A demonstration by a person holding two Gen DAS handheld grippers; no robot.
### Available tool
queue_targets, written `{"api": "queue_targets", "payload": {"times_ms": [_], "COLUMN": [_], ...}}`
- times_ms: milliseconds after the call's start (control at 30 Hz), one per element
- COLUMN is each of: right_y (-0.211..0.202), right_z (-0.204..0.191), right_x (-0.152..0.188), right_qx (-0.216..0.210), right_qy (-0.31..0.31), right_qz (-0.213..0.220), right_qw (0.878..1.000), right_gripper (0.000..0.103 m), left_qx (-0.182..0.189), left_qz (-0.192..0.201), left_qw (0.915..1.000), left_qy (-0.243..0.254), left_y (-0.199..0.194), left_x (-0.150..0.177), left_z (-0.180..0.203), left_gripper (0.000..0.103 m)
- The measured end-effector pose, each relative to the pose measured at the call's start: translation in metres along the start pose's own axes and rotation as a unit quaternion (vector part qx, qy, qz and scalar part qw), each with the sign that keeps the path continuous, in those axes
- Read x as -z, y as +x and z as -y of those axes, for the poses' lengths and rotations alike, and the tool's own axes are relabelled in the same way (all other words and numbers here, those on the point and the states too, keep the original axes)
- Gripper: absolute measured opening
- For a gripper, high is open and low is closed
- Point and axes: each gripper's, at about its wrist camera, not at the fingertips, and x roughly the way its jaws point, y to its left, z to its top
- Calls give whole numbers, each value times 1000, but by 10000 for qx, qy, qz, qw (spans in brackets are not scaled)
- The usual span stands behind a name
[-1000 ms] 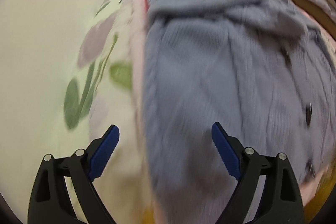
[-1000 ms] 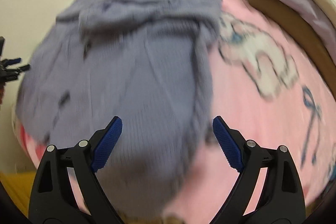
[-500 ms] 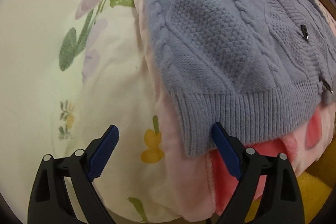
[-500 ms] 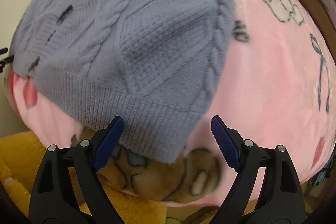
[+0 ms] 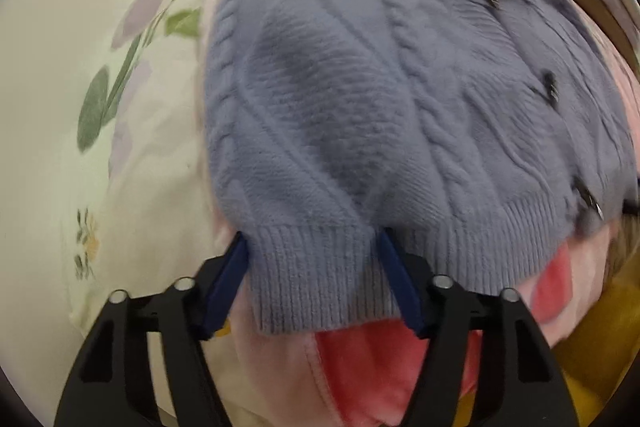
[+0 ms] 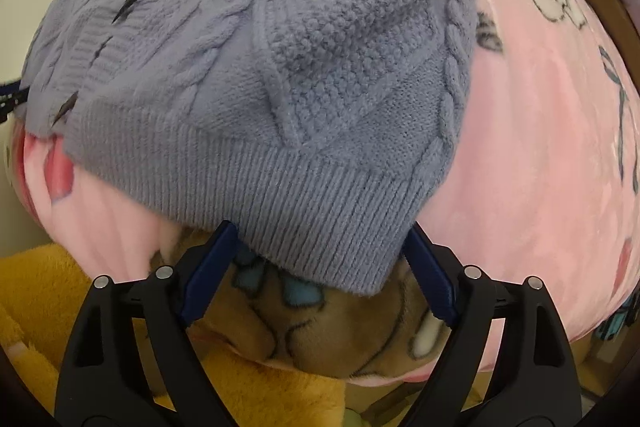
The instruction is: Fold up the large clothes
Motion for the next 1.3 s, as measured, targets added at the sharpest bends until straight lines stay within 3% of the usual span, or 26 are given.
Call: {"api": "queue_targets", "payload": {"times_ms": [33, 67, 100, 133, 200, 300, 500, 667, 833, 1033, 1067, 1133, 1233, 1300], "right_y": [1, 0, -1, -5, -15, -39, -121, -170, -181, -154, -146, -132, -102, -81], "right_z": [1, 1, 0, -1, -1, 0, 9, 31, 59, 83, 87, 97, 129, 141], "right_x": [-1, -1, 0, 0, -1, -9, -61, -143, -237, -334, -350, -375, -412, -424], "right_qx": [-36, -76, -65, -87, -283, -366, -72, 253, 436, 585, 689, 1010, 397, 101], "right_qy": [123, 171, 161, 113, 117, 158, 67, -133, -239, -353, -363, -262, 295, 561], "right_qz": [-2, 23, 49, 95, 58, 154, 1137, 1997, 2696, 3020, 3047, 3094, 2718, 2481], "right_qw": [9999, 9998, 9998, 9999, 9995, 9991, 9935, 9794, 9617, 9508, 9493, 9452, 9611, 9671], "right_gripper": [73, 63, 49, 43, 19, 14, 12, 10, 10, 8, 1, 0, 0, 0], "left_qx": [-14, -108, -191, -235, -299, -383, -644, -807, -950, -978, -932, -878, -663, -708], "left_qz": [0, -17, -29, -53, -147, -25, 904, 1477, 1930, 1810, 1720, 1542, 1137, 913], "left_qw": [9998, 9992, 9989, 9989, 9986, 9973, 9878, 9792, 9719, 9720, 9724, 9728, 9755, 9786], "left_qy": [-188, -386, -419, -414, -405, -624, -1094, -1133, -956, -1136, -1271, -1491, -1763, -1704], "left_y": [0, -3, -4, -6, -14, -41, -108, -124, -133, -91, -78, -54, -11, 14], "left_x": [-2, -2, -4, -5, -6, -16, -80, -156, -254, -345, -362, -380, -406, -414], "left_z": [-3, -5, -5, -3, 3, 6, -10, -18, -12, -18, -22, -28, -32, -26], "left_gripper": [44, 36, 19, 15, 12, 10, 7, 7, 7, 7, 7, 7, 7, 7]}}
